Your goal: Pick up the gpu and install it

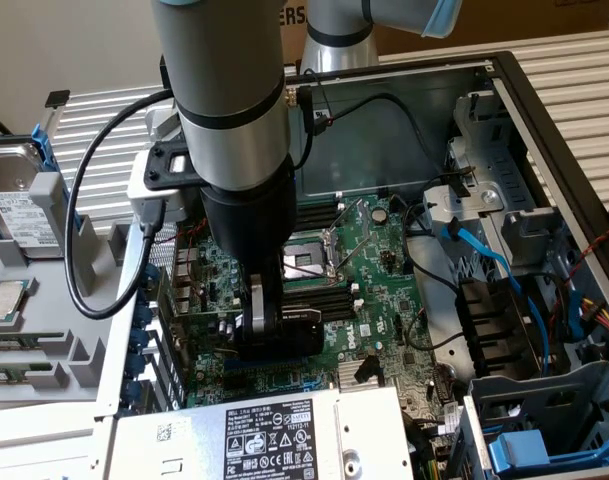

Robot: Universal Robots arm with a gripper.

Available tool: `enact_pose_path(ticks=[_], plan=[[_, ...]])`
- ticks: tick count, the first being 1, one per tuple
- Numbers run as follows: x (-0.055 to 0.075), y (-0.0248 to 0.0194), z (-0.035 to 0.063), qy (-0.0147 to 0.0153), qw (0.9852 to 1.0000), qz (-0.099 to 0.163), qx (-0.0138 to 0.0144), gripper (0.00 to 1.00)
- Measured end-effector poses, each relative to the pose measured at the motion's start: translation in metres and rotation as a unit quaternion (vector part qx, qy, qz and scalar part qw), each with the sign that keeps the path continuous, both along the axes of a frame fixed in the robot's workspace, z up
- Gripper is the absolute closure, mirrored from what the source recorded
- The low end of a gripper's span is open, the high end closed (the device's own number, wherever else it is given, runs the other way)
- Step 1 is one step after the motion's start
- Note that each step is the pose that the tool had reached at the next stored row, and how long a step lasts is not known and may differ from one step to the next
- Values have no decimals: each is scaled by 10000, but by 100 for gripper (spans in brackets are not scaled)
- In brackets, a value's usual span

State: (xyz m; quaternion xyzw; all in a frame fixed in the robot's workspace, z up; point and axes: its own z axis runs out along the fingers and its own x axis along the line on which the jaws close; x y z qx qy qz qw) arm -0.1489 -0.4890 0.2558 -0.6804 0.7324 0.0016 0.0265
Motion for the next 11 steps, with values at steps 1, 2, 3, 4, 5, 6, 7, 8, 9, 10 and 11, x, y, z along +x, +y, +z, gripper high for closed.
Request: enact_pose_path(ticks=[1,2,3,4,5,6,7,8,9,10,11], plan=[[0,0,0,0,10000,2,0,73],[0,0,1,-1,10000,2,1,73],[-1,0,5,-1,10000,3,1,73],[-2,0,10,-1,10000,3,1,73],[-2,0,17,0,10000,3,-2,73],[-3,0,25,0,10000,2,-4,73],[-3,1,32,0,10000,2,-6,73],[-3,0,38,0,10000,3,-9,73],[-3,1,41,-1,10000,3,-10,73],[-3,1,42,-1,10000,4,-11,73],[-3,1,42,-1,10000,7,-11,73]])
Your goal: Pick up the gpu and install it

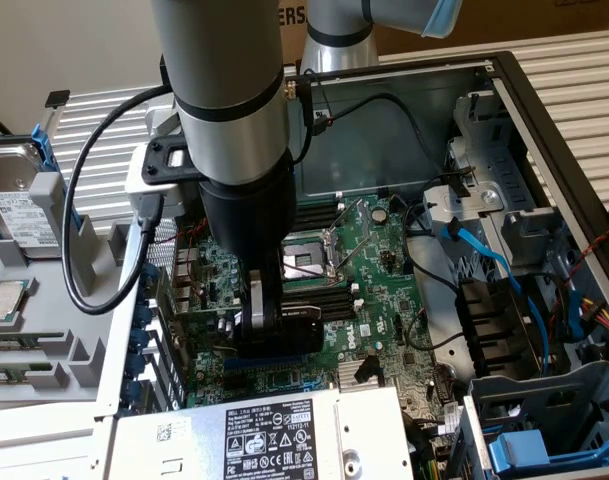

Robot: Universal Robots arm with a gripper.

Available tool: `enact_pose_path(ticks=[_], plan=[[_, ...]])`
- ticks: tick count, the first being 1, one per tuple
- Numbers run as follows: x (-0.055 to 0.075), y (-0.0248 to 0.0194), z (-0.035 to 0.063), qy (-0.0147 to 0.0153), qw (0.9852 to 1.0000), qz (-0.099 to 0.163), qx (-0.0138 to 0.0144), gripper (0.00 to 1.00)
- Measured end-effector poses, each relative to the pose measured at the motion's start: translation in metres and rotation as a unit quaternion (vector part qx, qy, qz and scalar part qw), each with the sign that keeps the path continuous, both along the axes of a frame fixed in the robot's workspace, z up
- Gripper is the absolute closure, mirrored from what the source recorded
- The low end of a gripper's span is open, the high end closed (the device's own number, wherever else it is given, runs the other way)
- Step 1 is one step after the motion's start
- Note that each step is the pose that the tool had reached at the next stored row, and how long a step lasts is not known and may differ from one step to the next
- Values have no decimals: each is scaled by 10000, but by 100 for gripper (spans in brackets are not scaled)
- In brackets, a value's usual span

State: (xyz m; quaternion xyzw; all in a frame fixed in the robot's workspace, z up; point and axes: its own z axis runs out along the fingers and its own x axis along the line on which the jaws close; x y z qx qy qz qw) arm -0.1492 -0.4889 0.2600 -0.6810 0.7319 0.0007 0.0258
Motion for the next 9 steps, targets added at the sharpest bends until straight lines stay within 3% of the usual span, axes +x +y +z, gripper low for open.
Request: enact_pose_path(ticks=[9], plan=[[0,0,2,1,10000,46,-1,73]])
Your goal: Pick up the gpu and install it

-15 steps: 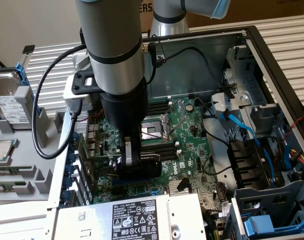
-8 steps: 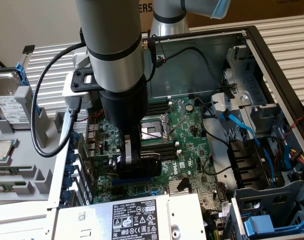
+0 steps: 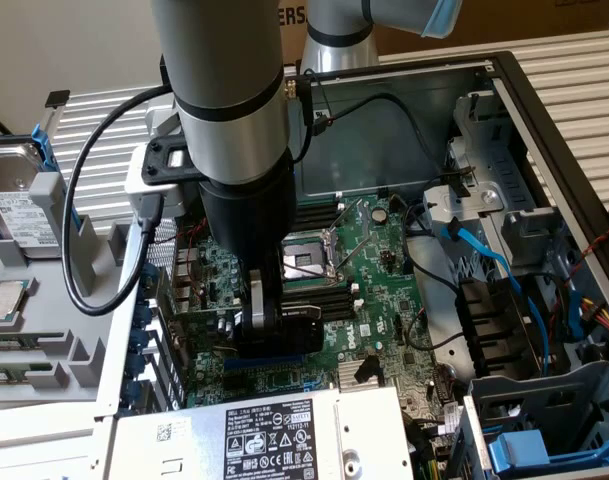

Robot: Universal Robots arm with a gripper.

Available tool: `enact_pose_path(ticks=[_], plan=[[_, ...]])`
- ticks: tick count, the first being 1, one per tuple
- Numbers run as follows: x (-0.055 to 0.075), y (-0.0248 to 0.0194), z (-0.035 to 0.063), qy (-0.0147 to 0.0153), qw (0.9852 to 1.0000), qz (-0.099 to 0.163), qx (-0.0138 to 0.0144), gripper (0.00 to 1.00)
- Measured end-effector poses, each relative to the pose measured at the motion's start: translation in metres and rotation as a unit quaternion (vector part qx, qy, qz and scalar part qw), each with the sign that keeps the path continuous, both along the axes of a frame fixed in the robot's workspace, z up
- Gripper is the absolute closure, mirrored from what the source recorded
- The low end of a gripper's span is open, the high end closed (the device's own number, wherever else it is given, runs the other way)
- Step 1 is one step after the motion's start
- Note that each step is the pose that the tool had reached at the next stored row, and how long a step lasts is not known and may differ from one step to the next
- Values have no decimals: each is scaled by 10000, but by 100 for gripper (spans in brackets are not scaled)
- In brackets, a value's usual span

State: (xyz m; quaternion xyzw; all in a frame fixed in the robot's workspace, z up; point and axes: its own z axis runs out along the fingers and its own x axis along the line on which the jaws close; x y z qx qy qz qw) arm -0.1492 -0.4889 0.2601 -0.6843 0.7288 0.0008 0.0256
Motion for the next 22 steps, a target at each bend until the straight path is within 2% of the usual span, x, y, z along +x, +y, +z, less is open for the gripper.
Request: enact_pose_path(ticks=[22], plan=[[30,5,0,0,10000,7,-2,73]])
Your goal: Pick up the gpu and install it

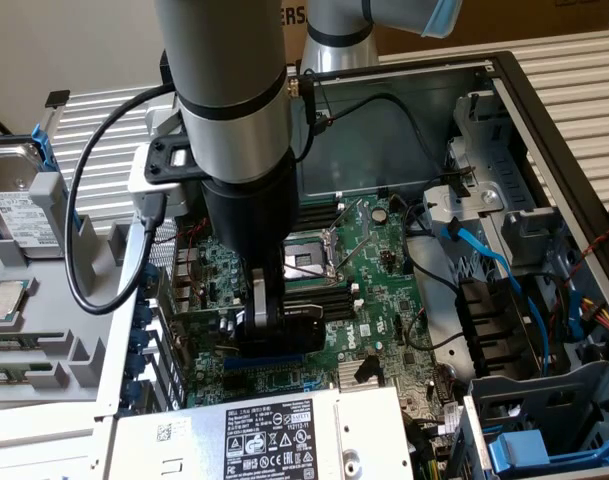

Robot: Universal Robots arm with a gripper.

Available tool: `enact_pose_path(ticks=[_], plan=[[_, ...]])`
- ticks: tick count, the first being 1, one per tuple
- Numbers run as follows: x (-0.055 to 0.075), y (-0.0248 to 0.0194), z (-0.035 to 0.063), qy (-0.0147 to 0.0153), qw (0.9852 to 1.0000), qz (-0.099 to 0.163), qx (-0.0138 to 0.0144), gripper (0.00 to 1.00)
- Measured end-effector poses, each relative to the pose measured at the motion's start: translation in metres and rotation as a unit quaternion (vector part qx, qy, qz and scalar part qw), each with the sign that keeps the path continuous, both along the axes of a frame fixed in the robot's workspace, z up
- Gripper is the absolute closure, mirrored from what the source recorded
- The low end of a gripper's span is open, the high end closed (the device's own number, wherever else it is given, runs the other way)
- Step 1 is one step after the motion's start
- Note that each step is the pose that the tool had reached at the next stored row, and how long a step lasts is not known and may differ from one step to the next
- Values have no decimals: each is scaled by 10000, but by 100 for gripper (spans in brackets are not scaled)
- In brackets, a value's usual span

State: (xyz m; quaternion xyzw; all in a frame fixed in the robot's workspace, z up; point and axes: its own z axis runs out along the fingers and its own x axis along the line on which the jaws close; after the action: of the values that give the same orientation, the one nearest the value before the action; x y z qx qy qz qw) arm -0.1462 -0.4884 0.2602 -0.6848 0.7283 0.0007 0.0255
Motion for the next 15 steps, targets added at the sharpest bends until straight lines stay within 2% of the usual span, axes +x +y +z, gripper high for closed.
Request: enact_pose_path(ticks=[5,15], plan=[[14,0,0,0,10000,-1,-6,73],[16,28,-1,0,10000,3,-30,73]])
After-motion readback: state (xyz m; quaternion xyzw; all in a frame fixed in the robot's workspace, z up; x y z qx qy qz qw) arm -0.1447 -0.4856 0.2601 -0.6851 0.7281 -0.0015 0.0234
